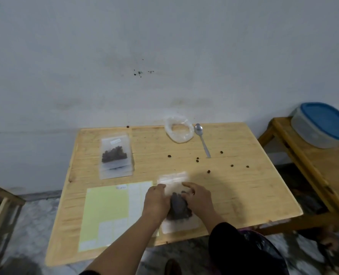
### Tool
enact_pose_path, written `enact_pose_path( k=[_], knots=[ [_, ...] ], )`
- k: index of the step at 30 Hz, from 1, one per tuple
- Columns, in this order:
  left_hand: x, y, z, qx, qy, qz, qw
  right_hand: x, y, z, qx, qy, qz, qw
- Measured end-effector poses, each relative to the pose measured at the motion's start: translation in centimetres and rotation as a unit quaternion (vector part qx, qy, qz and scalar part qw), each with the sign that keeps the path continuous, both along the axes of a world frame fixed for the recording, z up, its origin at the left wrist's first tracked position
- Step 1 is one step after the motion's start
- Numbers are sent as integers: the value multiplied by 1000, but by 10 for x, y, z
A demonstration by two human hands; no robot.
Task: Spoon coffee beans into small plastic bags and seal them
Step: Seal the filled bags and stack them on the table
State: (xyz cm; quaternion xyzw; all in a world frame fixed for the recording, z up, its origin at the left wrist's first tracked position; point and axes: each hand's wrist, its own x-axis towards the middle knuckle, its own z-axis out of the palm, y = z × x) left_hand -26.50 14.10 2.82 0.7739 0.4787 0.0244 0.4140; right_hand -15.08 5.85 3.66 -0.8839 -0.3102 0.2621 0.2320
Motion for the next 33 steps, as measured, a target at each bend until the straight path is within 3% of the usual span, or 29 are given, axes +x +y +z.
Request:
enact_pose_path(
  k=[9,15,25,33],
  knots=[
    [-29,40,33,-58,-179,131,973,-19,38,35,129,109,-8,986],
    [-92,82,32,-95,-230,159,956,-74,86,33,161,143,24,976],
    [-187,121,-2,-92,-212,215,949,-129,123,-11,22,1,26,999],
    [-198,134,-19,-122,-241,213,939,-146,139,-24,47,-16,-33,998]
  ],
)
